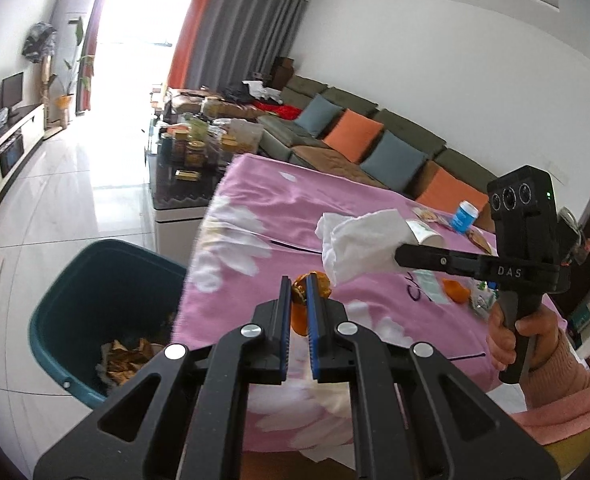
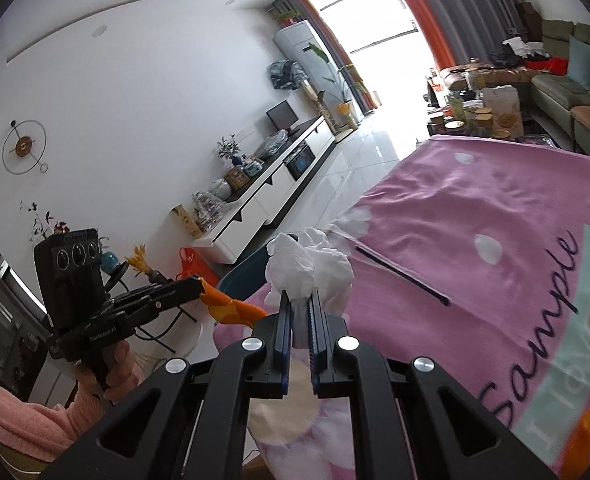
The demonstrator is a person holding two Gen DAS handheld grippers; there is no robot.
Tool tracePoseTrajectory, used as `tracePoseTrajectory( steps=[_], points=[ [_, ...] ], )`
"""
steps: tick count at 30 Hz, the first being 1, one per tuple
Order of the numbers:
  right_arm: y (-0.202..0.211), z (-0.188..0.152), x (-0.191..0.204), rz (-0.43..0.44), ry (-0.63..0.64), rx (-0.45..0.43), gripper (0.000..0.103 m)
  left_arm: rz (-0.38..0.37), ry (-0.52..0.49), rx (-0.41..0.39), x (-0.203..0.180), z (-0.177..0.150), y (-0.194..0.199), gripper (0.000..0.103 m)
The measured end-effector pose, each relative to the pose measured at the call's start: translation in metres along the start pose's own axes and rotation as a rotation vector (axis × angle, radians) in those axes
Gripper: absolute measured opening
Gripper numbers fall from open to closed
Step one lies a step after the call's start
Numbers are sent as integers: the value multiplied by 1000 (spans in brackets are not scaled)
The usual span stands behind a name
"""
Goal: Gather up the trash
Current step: 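Carry the orange peel and white tissue over the teal bin with both grippers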
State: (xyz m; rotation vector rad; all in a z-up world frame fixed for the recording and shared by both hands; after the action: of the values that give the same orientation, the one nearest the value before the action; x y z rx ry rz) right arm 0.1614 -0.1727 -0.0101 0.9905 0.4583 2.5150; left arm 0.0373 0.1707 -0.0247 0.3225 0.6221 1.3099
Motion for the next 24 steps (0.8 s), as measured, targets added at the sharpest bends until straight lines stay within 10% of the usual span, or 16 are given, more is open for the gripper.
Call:
tracePoseTrajectory(
  steps=[24],
  points=[
    [-83,25,50,87,128,137,7,193,112,-28,80,2,37,8]
  ],
)
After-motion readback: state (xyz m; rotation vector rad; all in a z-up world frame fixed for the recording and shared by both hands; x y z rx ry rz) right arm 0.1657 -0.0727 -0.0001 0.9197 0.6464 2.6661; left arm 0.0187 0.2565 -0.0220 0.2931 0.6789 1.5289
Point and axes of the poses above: each gripper's, at about its wrist camera, not at the fingertips, and y roughly against the way its jaws point, x to its left, z to its top, the point moved 2 cm from there along -y, roughly the way its jaws point, and after that the axes turned 7 degrees about z, right-handed, at the moved point
